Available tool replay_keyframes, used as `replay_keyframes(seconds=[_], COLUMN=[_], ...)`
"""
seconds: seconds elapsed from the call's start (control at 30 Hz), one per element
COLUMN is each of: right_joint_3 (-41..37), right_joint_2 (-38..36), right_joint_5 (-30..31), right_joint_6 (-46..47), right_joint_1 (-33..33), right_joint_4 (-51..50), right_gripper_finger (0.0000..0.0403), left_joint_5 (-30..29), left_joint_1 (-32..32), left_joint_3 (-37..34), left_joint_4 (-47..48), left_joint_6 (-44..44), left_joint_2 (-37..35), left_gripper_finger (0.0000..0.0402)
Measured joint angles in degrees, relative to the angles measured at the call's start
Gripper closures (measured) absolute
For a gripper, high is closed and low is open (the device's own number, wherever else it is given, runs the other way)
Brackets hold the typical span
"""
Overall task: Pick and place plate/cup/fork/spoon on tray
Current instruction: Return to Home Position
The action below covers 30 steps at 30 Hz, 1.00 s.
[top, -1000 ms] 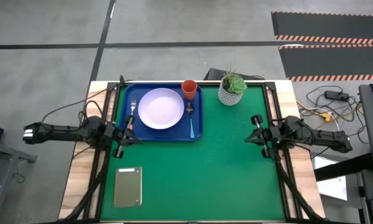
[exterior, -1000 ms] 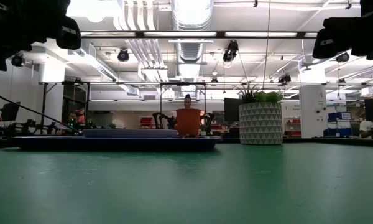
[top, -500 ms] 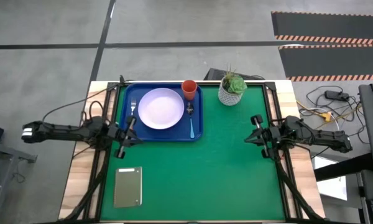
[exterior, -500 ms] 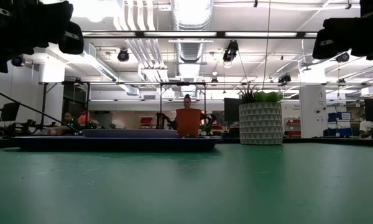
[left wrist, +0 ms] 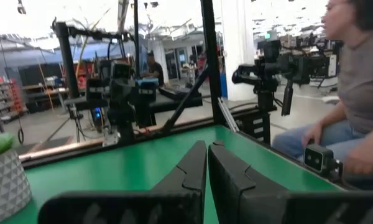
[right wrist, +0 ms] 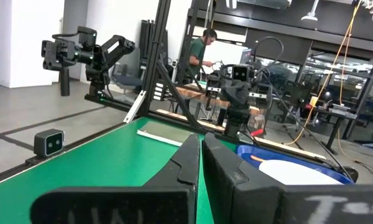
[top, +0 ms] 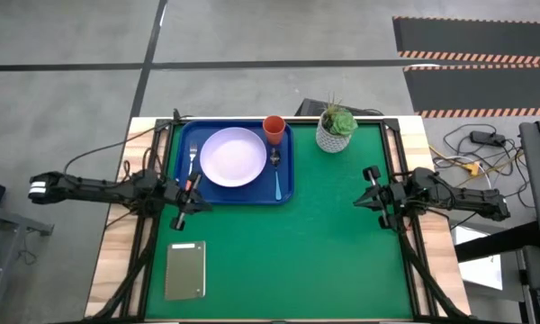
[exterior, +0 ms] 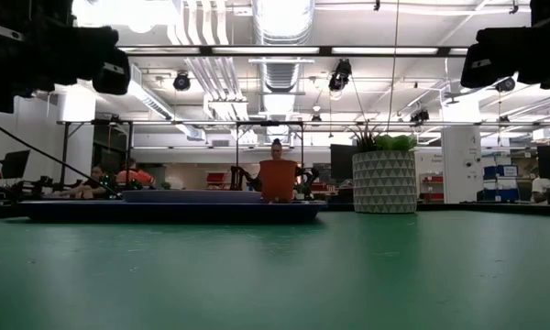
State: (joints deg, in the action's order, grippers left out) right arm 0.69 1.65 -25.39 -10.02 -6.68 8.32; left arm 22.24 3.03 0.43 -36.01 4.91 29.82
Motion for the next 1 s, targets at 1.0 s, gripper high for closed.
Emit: replay_keyframes(seconds=[1.0], right_joint_3=[0.0], right_joint_2=[0.0], right_joint_5=[0.0], right_joint_6=[0.0], right_joint_1=[0.0], right_joint_4=[-0.1], right_gripper_finger=[0.0394], left_joint_5=[0.0], left_joint_1=[0.0], left_joint_3=[-0.1], left_joint_4=[0.0], left_joint_6=[0.0], left_joint_2=[16.1], left_gripper_finger=[0.0402])
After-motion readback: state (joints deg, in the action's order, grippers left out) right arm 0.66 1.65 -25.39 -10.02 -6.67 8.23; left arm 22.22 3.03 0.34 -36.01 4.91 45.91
